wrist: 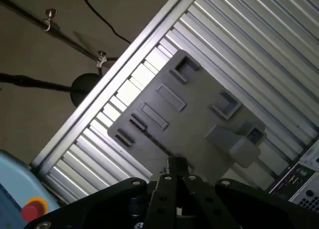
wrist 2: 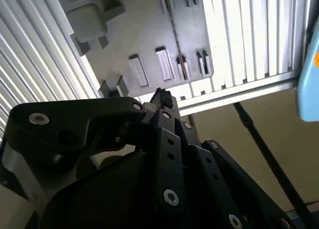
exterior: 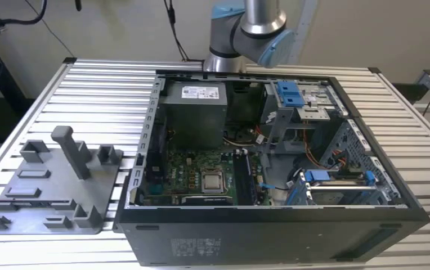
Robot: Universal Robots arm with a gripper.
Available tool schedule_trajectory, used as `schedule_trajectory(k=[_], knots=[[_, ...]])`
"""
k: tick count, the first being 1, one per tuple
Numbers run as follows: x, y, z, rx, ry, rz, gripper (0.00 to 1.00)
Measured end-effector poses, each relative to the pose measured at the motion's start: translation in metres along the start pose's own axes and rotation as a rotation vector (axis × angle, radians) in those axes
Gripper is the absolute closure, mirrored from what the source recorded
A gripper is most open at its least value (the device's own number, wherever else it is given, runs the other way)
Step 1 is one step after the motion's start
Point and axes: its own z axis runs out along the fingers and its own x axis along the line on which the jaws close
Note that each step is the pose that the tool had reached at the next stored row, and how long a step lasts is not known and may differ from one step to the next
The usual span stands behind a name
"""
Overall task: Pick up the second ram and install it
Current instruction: 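Pick up the second ram and move it above second insertion slot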
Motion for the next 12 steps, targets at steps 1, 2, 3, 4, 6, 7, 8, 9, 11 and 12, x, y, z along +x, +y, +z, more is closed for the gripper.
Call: schedule_trajectory(k=[1,2,3,4,6,7,8,9,11,12], knots=[[0.0,0.0,0.0,-0.0001,0.0007,-0.016,0.89],[0.0,0.0,0.0,-0.0003,0.0015,-0.031,0.89],[0.0,0.0,0.0,-0.0004,0.0023,-0.046,0.89],[0.0,0.0,0.0,-0.0006,0.0031,-0.063,0.89],[0.0,0.0,0.0,-0.0005,0.004,-0.095,0.89],[0.0,-0.0001,-0.0001,0.0011,0.0033,-0.112,0.89],[0.0,-0.0001,-0.0001,0.0029,0.0017,-0.122,0.89],[0.0,-0.0001,0.0,0.0031,0.0015,-0.126,0.89],[0.0,0.0,0.0,0.0031,0.0018,-0.131,0.89],[0.0,0.0,0.0,0.0031,0.0019,-0.136,0.89]])
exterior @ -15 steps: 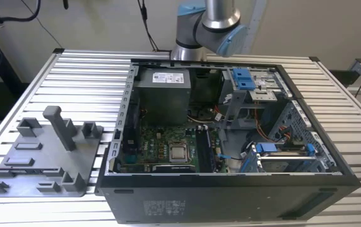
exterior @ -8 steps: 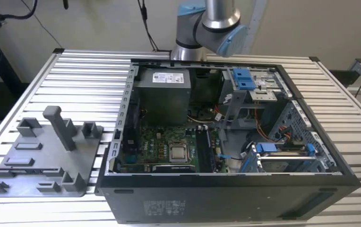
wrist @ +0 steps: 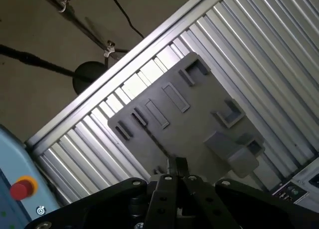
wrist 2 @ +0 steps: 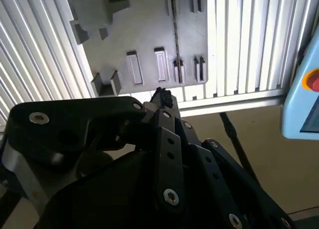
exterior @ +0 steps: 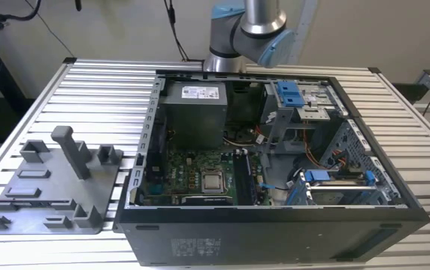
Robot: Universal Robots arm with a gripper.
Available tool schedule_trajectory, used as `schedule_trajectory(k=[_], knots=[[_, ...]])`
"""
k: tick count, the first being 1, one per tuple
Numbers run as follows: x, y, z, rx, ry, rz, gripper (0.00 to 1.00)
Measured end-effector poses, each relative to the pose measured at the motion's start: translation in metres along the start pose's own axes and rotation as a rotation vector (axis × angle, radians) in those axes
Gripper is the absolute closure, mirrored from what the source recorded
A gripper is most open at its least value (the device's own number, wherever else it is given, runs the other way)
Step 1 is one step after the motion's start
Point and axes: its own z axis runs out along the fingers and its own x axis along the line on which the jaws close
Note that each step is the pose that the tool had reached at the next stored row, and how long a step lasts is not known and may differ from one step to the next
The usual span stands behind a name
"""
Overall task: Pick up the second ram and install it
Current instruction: 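Pick up the second ram and move it above second insertion slot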
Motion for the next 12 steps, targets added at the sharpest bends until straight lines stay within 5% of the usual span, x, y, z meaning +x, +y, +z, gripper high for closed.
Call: schedule_trajectory(k=[12], knots=[[0.0001,0.0001,0.0004,0.0086,0.0197,-0.155,0.89]])
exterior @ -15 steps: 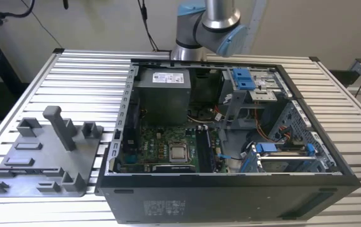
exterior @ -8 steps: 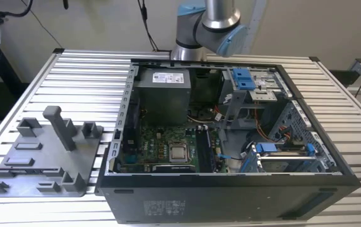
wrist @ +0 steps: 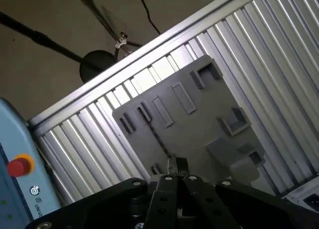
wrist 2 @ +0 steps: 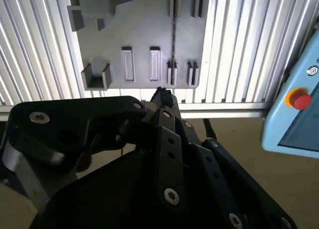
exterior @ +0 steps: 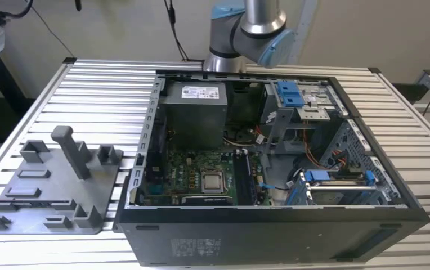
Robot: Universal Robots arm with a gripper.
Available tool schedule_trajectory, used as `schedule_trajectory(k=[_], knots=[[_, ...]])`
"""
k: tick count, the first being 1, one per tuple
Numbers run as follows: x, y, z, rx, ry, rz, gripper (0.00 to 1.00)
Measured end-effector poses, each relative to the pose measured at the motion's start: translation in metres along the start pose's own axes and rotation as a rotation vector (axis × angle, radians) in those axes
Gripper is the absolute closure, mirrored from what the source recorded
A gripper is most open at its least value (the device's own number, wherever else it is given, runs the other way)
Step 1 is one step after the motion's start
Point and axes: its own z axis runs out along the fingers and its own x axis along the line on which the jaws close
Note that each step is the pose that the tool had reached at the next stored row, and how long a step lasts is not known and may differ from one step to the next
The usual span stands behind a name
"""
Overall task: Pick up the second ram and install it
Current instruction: 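Pick up the second ram and move it above second insertion slot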
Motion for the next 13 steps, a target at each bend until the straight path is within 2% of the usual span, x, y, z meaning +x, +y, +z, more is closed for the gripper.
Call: schedule_trajectory(k=[4,13], knots=[[0.0001,0.0,0.0003,0.0049,0.0095,-0.049,0.89],[0.0003,0.0004,0.001,0.0061,0.0146,-0.181,0.89]])
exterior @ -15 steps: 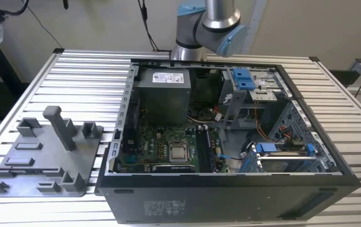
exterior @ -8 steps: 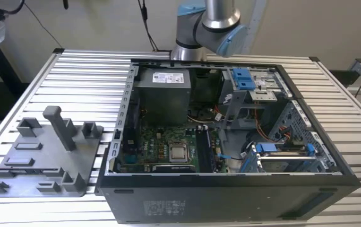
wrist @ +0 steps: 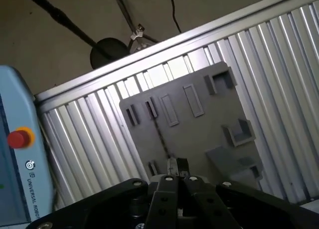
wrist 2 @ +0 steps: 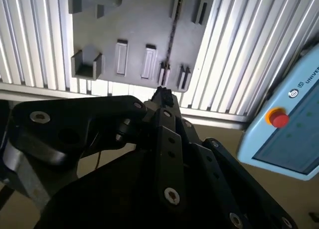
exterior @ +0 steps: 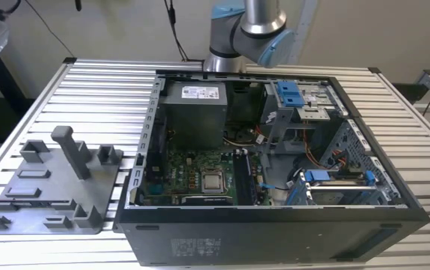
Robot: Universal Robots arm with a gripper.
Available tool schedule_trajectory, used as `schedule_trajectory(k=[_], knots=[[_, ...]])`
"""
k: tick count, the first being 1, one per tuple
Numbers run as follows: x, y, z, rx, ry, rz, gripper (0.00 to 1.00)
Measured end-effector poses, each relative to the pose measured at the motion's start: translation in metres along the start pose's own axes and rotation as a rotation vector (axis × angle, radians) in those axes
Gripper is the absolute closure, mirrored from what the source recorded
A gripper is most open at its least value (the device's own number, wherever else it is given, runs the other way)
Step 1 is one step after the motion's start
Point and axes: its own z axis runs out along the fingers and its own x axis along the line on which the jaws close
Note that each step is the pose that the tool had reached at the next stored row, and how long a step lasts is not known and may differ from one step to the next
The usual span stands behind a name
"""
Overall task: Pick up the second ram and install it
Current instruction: 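Pick up the second ram and move it above second insertion slot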
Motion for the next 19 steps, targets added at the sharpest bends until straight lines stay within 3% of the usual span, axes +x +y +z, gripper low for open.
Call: schedule_trajectory(k=[19], knots=[[-0.0001,0.0,0.0021,0.0033,0.0072,-0.285,0.89]])
